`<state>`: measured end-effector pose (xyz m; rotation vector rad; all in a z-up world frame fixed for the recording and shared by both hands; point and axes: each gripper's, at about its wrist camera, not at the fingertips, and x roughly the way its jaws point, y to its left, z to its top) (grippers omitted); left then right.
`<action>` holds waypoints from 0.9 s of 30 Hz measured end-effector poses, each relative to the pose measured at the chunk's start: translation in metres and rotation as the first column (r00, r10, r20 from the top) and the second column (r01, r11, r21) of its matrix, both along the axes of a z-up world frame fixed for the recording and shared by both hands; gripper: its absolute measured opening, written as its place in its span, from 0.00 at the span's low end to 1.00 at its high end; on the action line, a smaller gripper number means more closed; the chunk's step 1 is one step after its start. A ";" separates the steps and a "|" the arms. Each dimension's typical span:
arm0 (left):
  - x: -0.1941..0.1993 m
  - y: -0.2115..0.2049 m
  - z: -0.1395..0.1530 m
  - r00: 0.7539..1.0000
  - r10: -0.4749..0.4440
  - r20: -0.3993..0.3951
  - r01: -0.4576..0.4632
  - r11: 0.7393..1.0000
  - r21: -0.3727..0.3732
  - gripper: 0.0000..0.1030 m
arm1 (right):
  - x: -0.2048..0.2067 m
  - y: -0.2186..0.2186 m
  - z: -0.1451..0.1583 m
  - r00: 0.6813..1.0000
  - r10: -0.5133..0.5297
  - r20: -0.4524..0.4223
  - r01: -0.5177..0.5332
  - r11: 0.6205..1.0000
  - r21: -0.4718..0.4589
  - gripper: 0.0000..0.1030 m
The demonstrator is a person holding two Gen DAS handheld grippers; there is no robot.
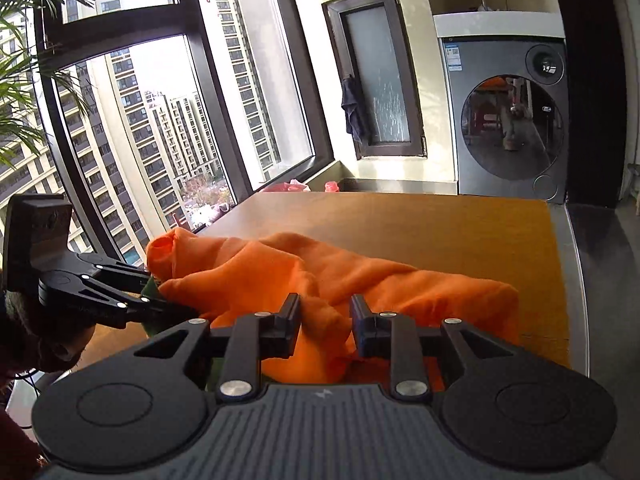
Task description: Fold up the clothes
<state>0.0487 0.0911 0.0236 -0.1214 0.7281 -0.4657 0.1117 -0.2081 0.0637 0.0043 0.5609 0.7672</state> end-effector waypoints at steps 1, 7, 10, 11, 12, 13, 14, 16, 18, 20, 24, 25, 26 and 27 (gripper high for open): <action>0.002 -0.001 -0.003 1.000 0.000 -0.010 0.000 1.000 -0.007 0.38 | 0.001 -0.003 0.005 1.000 -0.008 -0.001 0.008 1.000 0.030 0.30; -0.003 0.000 -0.007 1.000 -0.006 -0.029 0.006 1.000 -0.007 0.50 | 0.007 0.026 -0.027 1.000 0.000 0.004 0.001 0.997 -0.076 0.53; -0.015 0.017 0.011 1.000 0.008 -0.005 -0.008 0.999 -0.050 0.59 | 0.005 0.046 -0.059 0.999 0.010 0.041 -0.002 0.978 -0.209 0.55; -0.019 0.024 0.019 1.000 0.021 0.014 -0.020 0.997 -0.076 0.67 | 0.001 0.050 -0.067 0.997 0.014 0.074 0.004 0.971 -0.240 0.56; -0.022 0.031 0.026 0.999 0.038 0.034 -0.034 0.994 -0.104 0.72 | -0.004 0.053 -0.067 0.995 0.021 0.102 0.006 0.967 -0.256 0.56; -0.025 0.038 0.034 0.996 0.064 0.055 -0.056 0.989 -0.133 0.77 | -0.005 0.055 -0.067 0.994 0.021 0.109 0.009 0.965 -0.264 0.57; -0.025 0.044 0.039 0.994 0.084 0.065 -0.073 0.984 -0.165 0.77 | -0.007 0.057 -0.066 0.993 0.020 0.115 0.012 0.963 -0.271 0.57; -0.021 0.048 0.047 0.992 0.100 0.079 -0.079 0.970 -0.231 0.78 | -0.005 0.058 -0.066 0.994 0.018 0.107 0.011 0.964 -0.266 0.58; -0.014 0.045 0.049 0.990 0.104 0.099 -0.075 0.962 -0.264 0.80 | -0.005 0.059 -0.065 0.995 0.014 0.103 0.014 0.964 -0.266 0.58; -0.005 0.040 0.046 0.988 0.106 0.111 -0.073 0.960 -0.270 0.81 | -0.005 0.059 -0.062 0.995 0.013 0.103 0.015 0.963 -0.268 0.58; 0.020 0.042 0.011 0.989 0.149 -0.009 -0.146 0.957 -0.251 0.80 | -0.009 0.049 -0.056 0.995 0.009 0.100 0.018 0.962 -0.272 0.69; 0.023 0.046 -0.001 0.985 0.160 -0.059 -0.170 0.949 -0.266 0.79 | -0.011 0.043 -0.055 0.995 0.005 0.097 0.022 0.962 -0.272 0.73; 0.022 0.052 -0.012 0.982 0.162 -0.097 -0.184 0.939 -0.291 0.78 | -0.011 0.038 -0.056 0.996 -0.003 0.084 0.025 0.963 -0.269 0.75; 0.019 0.057 -0.023 0.980 0.159 -0.116 -0.189 0.930 -0.316 0.77 | -0.011 0.033 -0.058 0.997 -0.010 0.071 0.028 0.964 -0.265 0.76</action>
